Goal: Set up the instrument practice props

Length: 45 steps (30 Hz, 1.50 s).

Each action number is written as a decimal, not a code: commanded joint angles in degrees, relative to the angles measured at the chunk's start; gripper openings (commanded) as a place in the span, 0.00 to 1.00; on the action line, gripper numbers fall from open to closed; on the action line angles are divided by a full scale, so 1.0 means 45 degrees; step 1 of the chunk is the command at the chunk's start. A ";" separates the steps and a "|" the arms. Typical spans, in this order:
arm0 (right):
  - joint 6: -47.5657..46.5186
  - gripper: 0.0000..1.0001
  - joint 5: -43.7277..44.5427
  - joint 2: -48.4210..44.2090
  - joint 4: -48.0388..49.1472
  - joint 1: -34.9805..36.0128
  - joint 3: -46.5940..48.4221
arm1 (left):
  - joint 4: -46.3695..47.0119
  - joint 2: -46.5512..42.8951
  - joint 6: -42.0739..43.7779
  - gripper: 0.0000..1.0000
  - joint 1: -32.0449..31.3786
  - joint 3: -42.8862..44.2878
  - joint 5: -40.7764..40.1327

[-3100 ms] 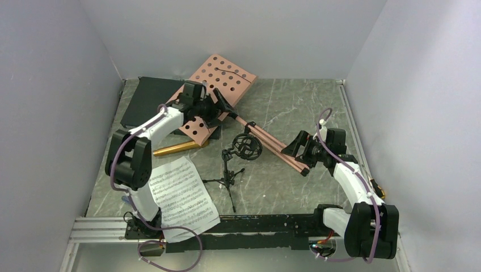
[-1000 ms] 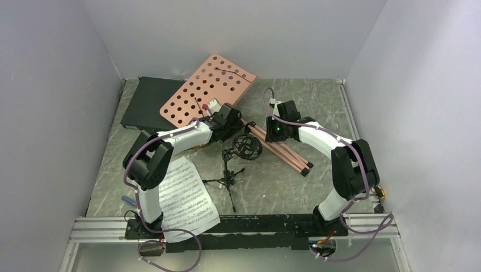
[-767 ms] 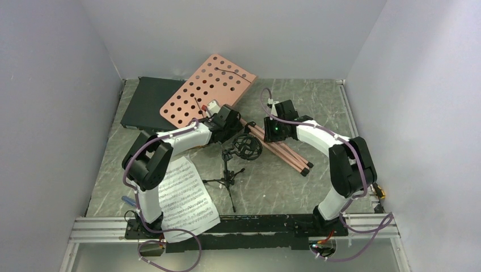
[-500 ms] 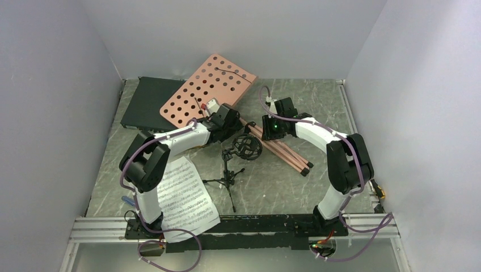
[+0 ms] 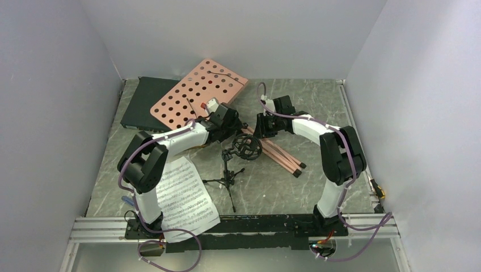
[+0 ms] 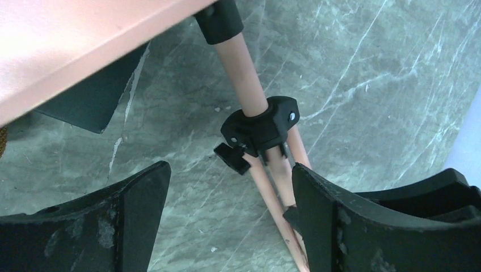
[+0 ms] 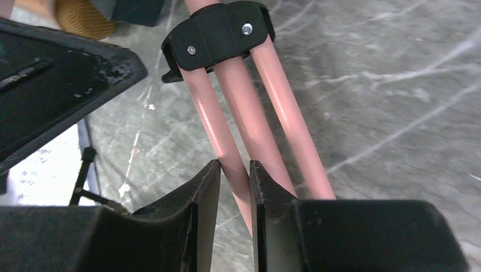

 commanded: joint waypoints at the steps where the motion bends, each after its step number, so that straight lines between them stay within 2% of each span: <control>1: 0.0340 0.25 -0.1389 0.1162 -0.1038 0.0598 -0.0357 | 0.0412 -0.0358 0.0245 0.85 0.0224 0.0011 0.0743; 3: 0.0400 0.20 -0.1551 0.1224 -0.0940 0.0665 -0.0335 | 0.0458 -0.0273 0.0147 0.82 0.0309 -0.0027 0.0957; 7: 0.0497 0.22 -0.1159 0.1130 -0.0843 0.0735 -0.0400 | 0.0500 -0.0290 -0.0130 0.78 0.0359 -0.0175 0.0850; 12: 0.0437 0.30 -0.0192 0.0788 -0.0751 0.0759 -0.0625 | 0.0474 -0.0527 -0.0844 0.73 0.0372 -0.0547 -0.0070; 18: 0.0225 0.49 0.0963 0.0716 -0.0742 0.0991 -0.0832 | 0.0778 -0.0289 -0.1782 0.70 0.0321 -0.0597 -0.0747; 23: 0.0114 0.56 0.1699 0.0948 -0.0796 0.1412 -0.0713 | 0.0648 0.0214 -0.1760 0.70 0.0223 -0.0088 -0.0969; 26: 0.0060 0.56 0.1966 0.1213 -0.0875 0.1543 -0.0501 | 0.0528 0.0361 -0.1770 0.71 0.0230 0.0083 -0.1026; 29: -0.0109 0.53 0.2412 0.1532 -0.1056 0.1663 -0.0194 | 0.0440 0.0284 -0.1843 0.71 0.0220 -0.0011 -0.1238; 31: -0.0154 0.41 0.2496 0.1703 -0.0916 0.1672 -0.0108 | 0.0349 0.0207 -0.1812 0.71 0.0220 -0.0011 -0.1384; 32: -0.0132 0.39 0.2409 0.1854 -0.0847 0.1696 -0.0051 | 0.0356 0.0163 -0.1773 0.71 0.0220 -0.0011 -0.1487; 36: 0.0043 0.39 0.1916 0.2370 -0.0458 0.1745 0.0072 | 0.0337 0.0231 -0.1752 0.72 0.0222 0.0058 -0.1451; 38: 0.0204 0.35 0.1761 0.2436 -0.0134 0.1731 -0.0064 | 0.0411 0.0335 -0.1713 0.72 0.0220 0.0130 -0.1343; 40: 0.0334 0.26 0.1663 0.2324 0.0177 0.1734 -0.0275 | 0.0392 0.0472 -0.1742 0.72 0.0220 0.0218 -0.1198; 43: 0.0561 0.01 0.1293 0.1990 0.0428 0.1753 -0.0576 | 0.0638 0.0604 -0.1907 0.71 0.0225 0.0090 -0.0997; 45: 0.0779 0.00 0.0657 0.1633 0.0669 0.1765 -0.0852 | 0.0759 0.0661 -0.2000 0.70 0.0220 -0.0012 -0.0922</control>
